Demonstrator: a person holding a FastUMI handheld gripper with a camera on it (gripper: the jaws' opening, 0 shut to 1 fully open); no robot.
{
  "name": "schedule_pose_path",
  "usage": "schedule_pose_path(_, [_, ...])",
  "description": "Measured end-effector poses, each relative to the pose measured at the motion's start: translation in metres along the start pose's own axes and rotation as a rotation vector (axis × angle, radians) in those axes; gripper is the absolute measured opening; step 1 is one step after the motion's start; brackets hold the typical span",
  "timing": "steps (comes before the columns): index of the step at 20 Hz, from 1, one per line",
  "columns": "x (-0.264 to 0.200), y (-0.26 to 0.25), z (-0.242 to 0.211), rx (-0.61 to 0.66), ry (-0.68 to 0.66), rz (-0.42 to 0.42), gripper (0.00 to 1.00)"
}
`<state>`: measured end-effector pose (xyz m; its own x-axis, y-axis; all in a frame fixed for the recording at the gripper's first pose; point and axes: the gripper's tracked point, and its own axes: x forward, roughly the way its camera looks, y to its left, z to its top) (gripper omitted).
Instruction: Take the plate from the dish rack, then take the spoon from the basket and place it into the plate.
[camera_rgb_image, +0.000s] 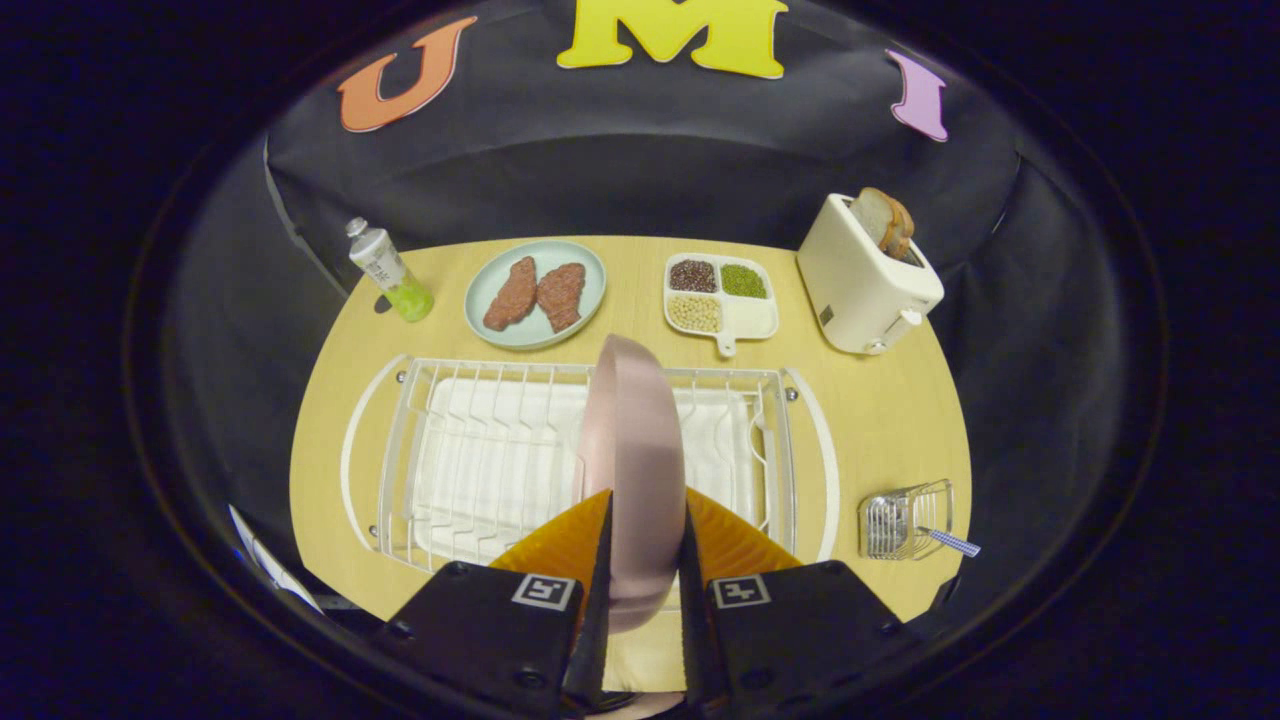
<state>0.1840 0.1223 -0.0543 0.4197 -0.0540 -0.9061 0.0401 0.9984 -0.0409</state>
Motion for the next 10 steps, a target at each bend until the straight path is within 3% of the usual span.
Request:
schedule_pose_path(5, [-0.001, -0.005, 0.002, 0.004, 0.001, -0.034, 0.27])
schedule_pose_path(10, [-0.021, -0.012, 0.012, -0.131, -0.025, -0.199, 0.27])
